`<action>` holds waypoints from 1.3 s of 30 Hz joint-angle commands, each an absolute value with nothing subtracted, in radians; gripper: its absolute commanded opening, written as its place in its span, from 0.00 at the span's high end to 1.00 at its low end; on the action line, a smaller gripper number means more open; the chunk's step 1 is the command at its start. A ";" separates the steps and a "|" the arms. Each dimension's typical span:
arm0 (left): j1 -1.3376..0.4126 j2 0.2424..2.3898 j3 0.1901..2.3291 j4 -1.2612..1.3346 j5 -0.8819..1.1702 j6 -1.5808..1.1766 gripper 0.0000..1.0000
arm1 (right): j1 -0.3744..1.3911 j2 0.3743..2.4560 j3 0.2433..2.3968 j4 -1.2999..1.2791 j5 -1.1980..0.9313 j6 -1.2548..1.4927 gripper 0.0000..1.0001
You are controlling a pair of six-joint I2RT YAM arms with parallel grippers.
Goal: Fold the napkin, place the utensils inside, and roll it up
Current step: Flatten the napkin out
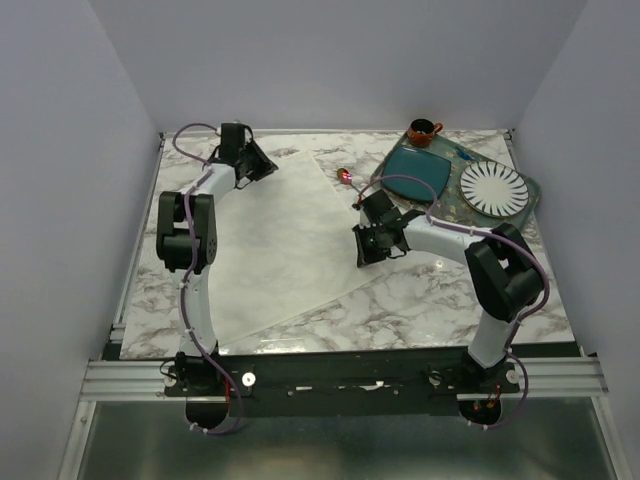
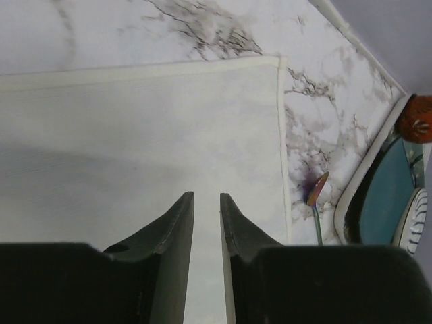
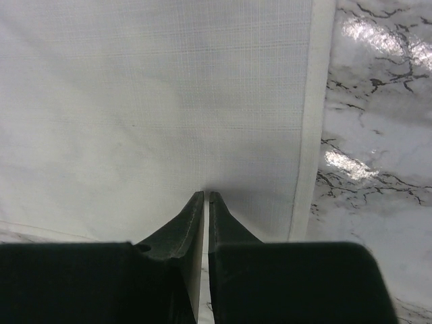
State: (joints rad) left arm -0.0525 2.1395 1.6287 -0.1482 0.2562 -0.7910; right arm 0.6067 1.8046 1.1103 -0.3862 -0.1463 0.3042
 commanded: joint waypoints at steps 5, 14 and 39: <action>-0.161 2.347 1.790 -0.127 0.238 -0.900 0.76 | 0.606 1.718 1.046 -0.364 -0.147 0.310 0.85; -0.161 2.483 1.930 -0.192 0.218 -0.933 0.75 | 0.601 1.746 1.012 -0.334 -0.138 0.334 0.85; -0.155 2.723 2.303 -0.318 0.293 -0.868 0.73 | 0.603 1.769 0.954 -0.345 -0.228 0.390 0.86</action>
State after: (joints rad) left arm -0.1638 2.6728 2.2944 -0.2344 0.2897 -0.9360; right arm 0.6014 1.7607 0.9947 -0.2825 -0.2550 0.3927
